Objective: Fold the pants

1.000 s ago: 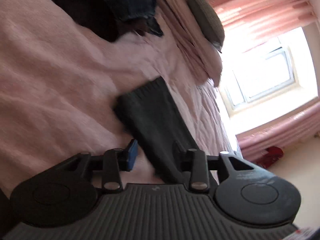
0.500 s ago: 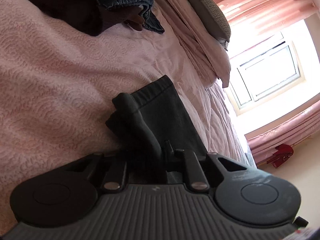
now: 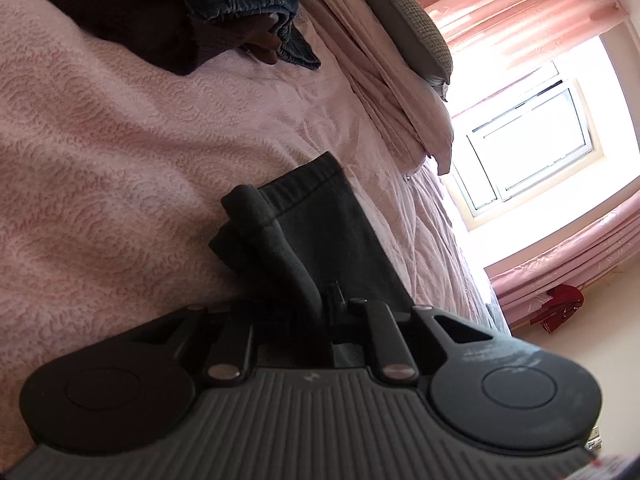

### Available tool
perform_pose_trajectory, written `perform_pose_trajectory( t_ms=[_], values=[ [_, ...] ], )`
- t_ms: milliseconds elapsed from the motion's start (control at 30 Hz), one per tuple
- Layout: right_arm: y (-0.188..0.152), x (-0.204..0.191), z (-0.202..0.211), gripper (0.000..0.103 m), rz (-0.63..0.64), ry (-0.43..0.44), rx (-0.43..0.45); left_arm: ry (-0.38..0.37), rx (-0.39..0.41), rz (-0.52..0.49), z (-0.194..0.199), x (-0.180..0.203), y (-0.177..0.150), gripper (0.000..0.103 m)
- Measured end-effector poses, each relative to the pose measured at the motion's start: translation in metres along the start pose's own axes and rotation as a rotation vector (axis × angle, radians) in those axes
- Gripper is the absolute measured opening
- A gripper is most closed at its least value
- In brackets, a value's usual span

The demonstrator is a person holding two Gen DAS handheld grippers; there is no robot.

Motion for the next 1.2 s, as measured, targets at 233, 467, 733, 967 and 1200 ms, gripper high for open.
perform_pose_trajectory(
  t_ms=[233, 467, 733, 967, 1200],
  values=[
    [-0.01, 0.091, 0.044, 0.044, -0.474, 0.138, 0.012, -0.066, 0.113, -0.335, 0.039, 0.094, 0.001, 0.008],
    [-0.042, 0.214, 0.098, 0.044, -0.732, -0.008, 0.126, -0.258, 0.168, -0.794, 0.074, 0.27, -0.092, 0.008],
    [-0.092, 0.316, 0.148, 0.044, -0.904, -0.177, 0.199, -0.478, -0.336, -1.172, 0.02, 0.334, -0.4, 0.046],
    [-0.113, 0.312, 0.15, 0.044, -0.936, -0.077, 0.203, -0.398, -0.479, -1.215, 0.027, 0.263, -0.423, 0.04],
    [-0.092, 0.255, 0.104, 0.043, -1.106, 0.266, 0.198, -0.29, -0.268, -1.202, 0.039, 0.262, -0.306, 0.039]
  ],
)
Point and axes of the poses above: each gripper's, at about its wrist camera, not at the fingertips, and z roughly against the way its jaws point, x to its right, y to its top, the point moved 10 cm from there along -z, roughly the way its jaws point, and after that the axes turned 6 degrees about z, right-handed, at the moved point
